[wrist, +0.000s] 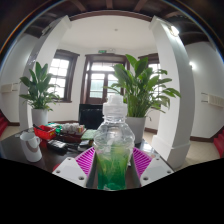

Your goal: Pour water

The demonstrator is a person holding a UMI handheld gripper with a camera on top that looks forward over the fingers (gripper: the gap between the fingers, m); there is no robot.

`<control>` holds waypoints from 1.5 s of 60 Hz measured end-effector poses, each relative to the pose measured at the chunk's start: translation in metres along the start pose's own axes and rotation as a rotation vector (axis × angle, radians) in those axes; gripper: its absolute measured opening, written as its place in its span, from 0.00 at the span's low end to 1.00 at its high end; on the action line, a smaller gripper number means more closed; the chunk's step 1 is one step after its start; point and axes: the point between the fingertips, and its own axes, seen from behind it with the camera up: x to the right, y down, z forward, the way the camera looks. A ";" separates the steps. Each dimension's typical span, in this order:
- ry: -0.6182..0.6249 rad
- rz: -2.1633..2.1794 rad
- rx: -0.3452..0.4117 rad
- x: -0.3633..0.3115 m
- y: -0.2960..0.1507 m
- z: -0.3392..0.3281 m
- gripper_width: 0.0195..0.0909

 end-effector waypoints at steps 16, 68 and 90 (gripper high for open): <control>0.034 -0.012 -0.010 0.011 0.001 -0.004 0.14; -0.061 -1.993 0.142 -0.021 -0.166 0.110 0.15; -0.017 -2.230 0.249 0.020 -0.241 0.181 0.18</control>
